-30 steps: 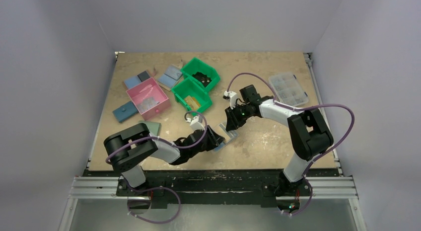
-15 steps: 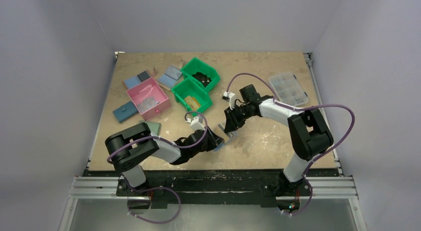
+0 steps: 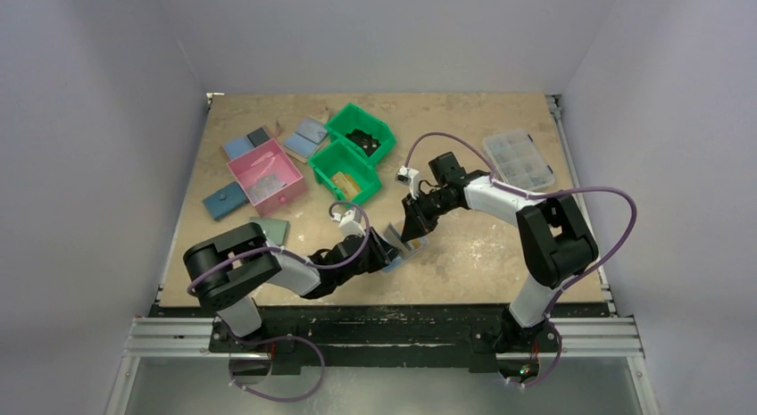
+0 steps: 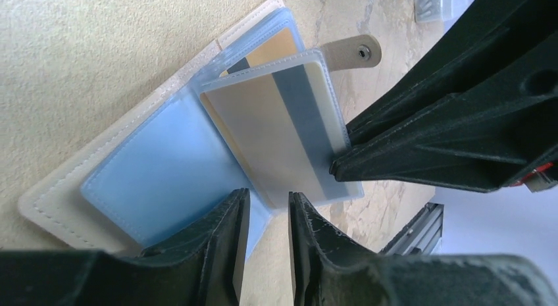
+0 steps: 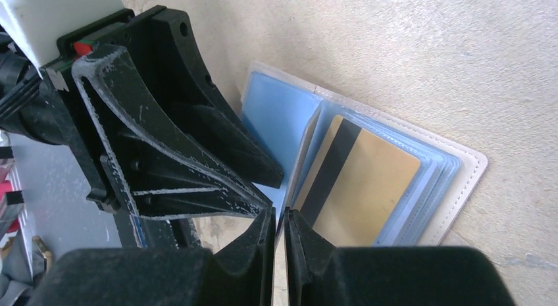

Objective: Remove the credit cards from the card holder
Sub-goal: Remove the credit card from the card holder.

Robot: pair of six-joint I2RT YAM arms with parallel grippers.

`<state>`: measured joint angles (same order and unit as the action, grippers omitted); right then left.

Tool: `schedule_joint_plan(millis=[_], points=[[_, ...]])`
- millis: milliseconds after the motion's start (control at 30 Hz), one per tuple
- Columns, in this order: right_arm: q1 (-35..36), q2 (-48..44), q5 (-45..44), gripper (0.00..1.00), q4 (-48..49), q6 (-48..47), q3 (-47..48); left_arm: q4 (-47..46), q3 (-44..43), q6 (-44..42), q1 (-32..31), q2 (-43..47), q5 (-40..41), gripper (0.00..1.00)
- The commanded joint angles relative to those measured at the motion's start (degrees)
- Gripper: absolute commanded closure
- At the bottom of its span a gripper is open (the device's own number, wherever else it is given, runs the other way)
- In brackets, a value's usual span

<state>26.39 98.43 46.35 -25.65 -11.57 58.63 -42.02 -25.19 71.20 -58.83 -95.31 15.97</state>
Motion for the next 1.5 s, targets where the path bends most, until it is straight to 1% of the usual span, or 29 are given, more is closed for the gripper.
schedule_joint_plan(millis=[0, 67, 167, 300, 467, 633, 767, 867, 1000, 1033, 1067, 1100, 1267, 1467], points=[[0.5, 0.9, 2.9, 0.84, -1.0, -1.5, 2.2, -8.5, 4.0, -1.1, 1.2, 2.4, -1.3, 0.67], [0.7, 0.9, 2.7, 0.86, -0.9, -1.6, 2.2, -15.4, 6.9, -0.4, 1.8, 2.2, -2.0, 0.66], [0.8, 1.0, 2.6, 0.88, -1.0, -1.7, 2.3, -21.9, 9.7, 1.2, 2.7, 1.2, -3.3, 0.63], [1.0, 0.9, 2.7, 0.89, -1.0, -1.8, 2.3, -27.9, 11.5, 3.1, 3.5, -1.2, -4.2, 0.59], [1.2, 0.9, 3.7, 0.89, -1.3, -2.3, 2.3, -32.7, 12.0, 4.6, 4.9, -2.9, -5.2, 0.52], [2.1, 1.3, 4.1, 0.87, -1.7, -2.9, 2.4, -33.3, 12.3, 4.5, 5.5, -1.9, -4.8, 0.49], [2.7, 1.6, 4.4, 0.85, -2.2, -3.4, 2.6, -31.4, 11.9, 4.3, 5.7, -0.6, -4.2, 0.48], [3.1, 1.5, 4.7, 0.84, -2.5, -3.8, 2.7, -30.1, 11.5, 4.7, 5.7, -0.6, -4.1, 0.47], [3.5, 1.7, 4.9, 0.81, -2.9, -4.3, 2.8, -30.7, 11.8, 6.1, 5.7, -1.5, -3.9, 0.46], [3.6, 1.7, 5.0, 0.81, -3.0, -4.4, 2.9, -30.9, 11.8, 6.3, 5.7, -1.7, -3.9, 0.44], [3.6, 1.8, 5.0, 0.8, -3.1, -4.6, 2.9, -31.2, 12.0, 6.7, 5.7, -1.8, -3.8, 0.38], [3.7, 1.8, 5.1, 0.79, -3.2, -4.8, 2.9, -31.3, 12.1, 7.0, 5.7, -1.9, -3.8, 0.37], [4.2, 1.8, 5.5, 0.79, -3.9, -5.7, 3.1, -31.8, 13.0, 8.4, 5.7, -2.1, -2.9, 0.36], [4.7, 1.9, 6.9, 0.71, -6.0, -7.4, 3.5, -33.0, 13.9, 10.8, 6.0, -3.1, -2.1, 0.36]])
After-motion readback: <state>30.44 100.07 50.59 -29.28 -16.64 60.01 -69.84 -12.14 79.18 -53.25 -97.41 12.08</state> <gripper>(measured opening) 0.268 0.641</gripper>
